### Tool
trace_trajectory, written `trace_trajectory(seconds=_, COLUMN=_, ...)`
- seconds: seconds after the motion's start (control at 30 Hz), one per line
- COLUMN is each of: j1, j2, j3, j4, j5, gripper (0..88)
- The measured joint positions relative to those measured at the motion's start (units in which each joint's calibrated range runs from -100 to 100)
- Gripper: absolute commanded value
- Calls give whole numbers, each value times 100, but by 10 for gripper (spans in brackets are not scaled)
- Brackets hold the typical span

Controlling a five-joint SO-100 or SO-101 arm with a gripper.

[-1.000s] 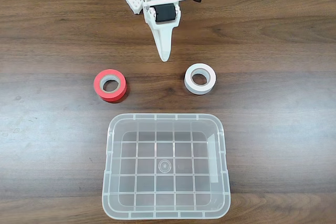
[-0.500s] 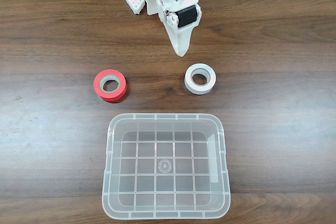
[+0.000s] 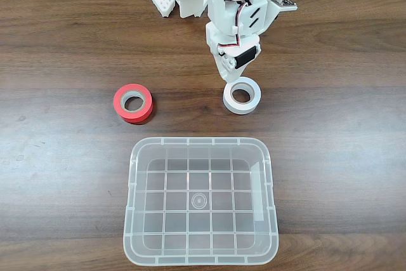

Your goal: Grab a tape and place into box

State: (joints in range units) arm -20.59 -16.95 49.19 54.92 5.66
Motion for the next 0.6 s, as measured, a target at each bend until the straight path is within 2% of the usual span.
trace_trajectory(seconds=0.2, j1=-248, j2=326, j3=-18, j4=-76, j5=0, gripper=237)
trace_trajectory(seconds=0.6, j1=-248, j2=377, j3=-18, j4=-85, j5=0, gripper=202)
